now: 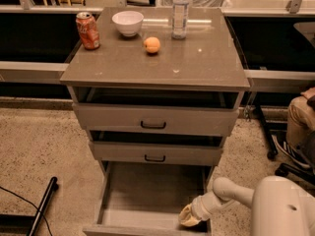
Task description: Open bottom drawer
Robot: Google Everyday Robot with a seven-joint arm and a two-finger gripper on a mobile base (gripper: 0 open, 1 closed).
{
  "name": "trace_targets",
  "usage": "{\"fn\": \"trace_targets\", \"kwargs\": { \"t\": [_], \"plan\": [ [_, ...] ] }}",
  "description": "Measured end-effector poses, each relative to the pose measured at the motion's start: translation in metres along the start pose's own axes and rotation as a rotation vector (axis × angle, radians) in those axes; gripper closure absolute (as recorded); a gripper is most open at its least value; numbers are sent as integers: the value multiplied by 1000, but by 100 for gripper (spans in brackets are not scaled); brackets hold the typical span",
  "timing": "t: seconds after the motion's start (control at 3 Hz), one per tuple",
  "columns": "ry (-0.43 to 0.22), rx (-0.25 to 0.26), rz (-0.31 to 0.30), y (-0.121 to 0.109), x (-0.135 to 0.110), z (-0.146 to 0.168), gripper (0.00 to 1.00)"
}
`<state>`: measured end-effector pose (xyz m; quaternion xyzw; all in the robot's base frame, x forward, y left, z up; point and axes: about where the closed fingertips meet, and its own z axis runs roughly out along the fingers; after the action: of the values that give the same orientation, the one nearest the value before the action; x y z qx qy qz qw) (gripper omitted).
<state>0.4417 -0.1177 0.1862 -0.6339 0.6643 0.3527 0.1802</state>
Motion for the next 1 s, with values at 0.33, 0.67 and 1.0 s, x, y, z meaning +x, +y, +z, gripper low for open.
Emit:
{"fn": "trace_targets", "kwargs": {
  "t": [0.33, 0.67, 1.0],
  "plan": [
    [8, 123, -30, -12, -12, -26, 81],
    [9, 215, -50, -20, -16, -35, 57],
    [9, 225, -52, -21, -16, -36, 34]
  ]
}}
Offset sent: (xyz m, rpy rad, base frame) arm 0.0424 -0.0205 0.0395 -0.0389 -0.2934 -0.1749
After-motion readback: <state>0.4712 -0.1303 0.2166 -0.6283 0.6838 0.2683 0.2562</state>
